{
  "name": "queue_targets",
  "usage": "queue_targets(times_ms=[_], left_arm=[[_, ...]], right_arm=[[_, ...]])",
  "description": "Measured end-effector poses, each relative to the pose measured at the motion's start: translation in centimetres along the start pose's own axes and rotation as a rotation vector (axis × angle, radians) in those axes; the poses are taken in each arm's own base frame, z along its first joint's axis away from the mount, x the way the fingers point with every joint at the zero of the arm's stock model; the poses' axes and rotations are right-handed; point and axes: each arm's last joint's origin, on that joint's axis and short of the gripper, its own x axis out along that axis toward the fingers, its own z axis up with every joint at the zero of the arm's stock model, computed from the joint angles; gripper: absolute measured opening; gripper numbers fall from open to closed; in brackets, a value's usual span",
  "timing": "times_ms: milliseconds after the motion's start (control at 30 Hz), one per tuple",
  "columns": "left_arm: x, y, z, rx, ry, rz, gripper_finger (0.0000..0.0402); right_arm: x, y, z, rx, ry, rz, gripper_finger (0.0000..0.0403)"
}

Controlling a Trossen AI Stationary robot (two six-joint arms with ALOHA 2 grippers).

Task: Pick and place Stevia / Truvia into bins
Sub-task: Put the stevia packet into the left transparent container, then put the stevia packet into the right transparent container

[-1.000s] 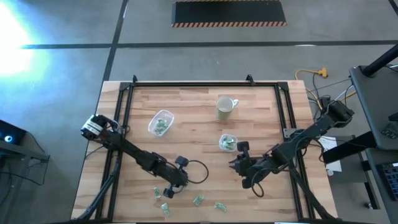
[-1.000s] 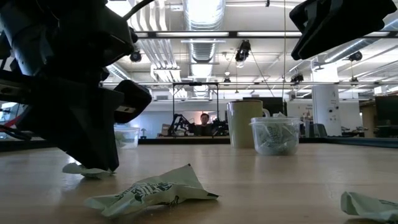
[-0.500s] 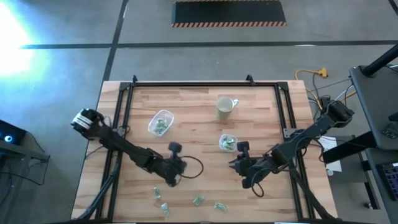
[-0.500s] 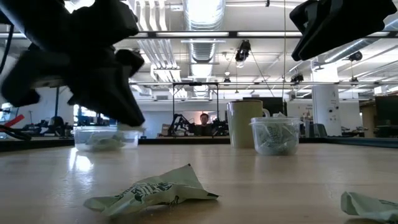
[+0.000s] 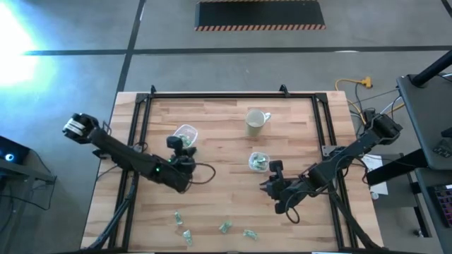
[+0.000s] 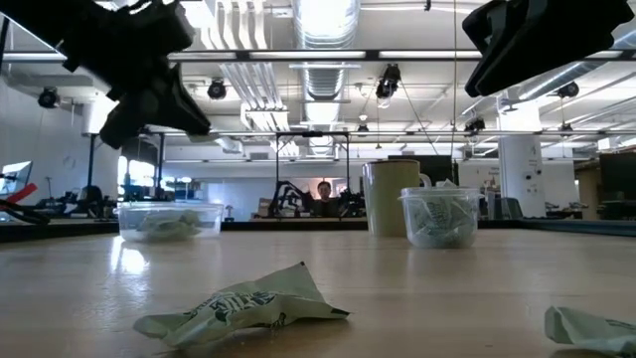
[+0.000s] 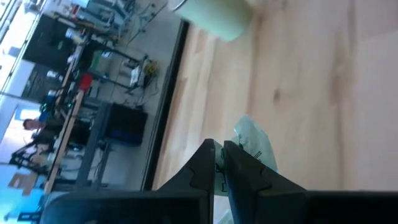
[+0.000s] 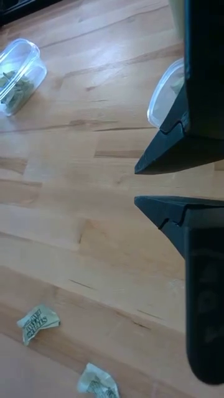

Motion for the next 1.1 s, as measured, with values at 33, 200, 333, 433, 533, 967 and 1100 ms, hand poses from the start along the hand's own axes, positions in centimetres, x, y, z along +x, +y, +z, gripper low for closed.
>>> queue_targets(times_ms=[33, 200, 333, 433, 533, 967, 1100], left_arm=[[0.2, 0.3, -0.3, -0.008, 0.007, 0.011, 0.0008], [1.5, 1.1, -3.2, -0.035, 0.075, 0.068, 0.0008], [2.5, 1.2, -5.9, -0.088, 0.139, 0.103, 0.0008], [2.7, 1.0, -7.5, -0.117, 0.164, 0.113, 0.0008], [2.7, 0.8, -8.3, -0.144, 0.172, 0.115, 0.0008], [2.7, 0.7, -8.6, -0.228, 0.176, 0.101, 0.0065], [2.7, 0.7, -8.6, -0.229, 0.175, 0.101, 0.0107]], right_arm=[[0.0, 0.0, 0.0, 0.0, 0.0, 0.0, 0.0057], [0.1, 0.0, -0.1, -0.003, 0.002, -0.001, 0.0056], [0.1, 0.0, -0.2, -0.004, 0.002, -0.001, 0.0056], [0.1, 0.0, -0.2, -0.004, 0.002, -0.001, 0.0056], [0.1, 0.0, -0.1, -0.002, -0.001, -0.001, 0.0056], [0.1, 0.0, -0.2, -0.002, -0.002, -0.001, 0.0056], [0.1, 0.0, -0.2, 0.0, -0.001, -0.001, 0.0057]])
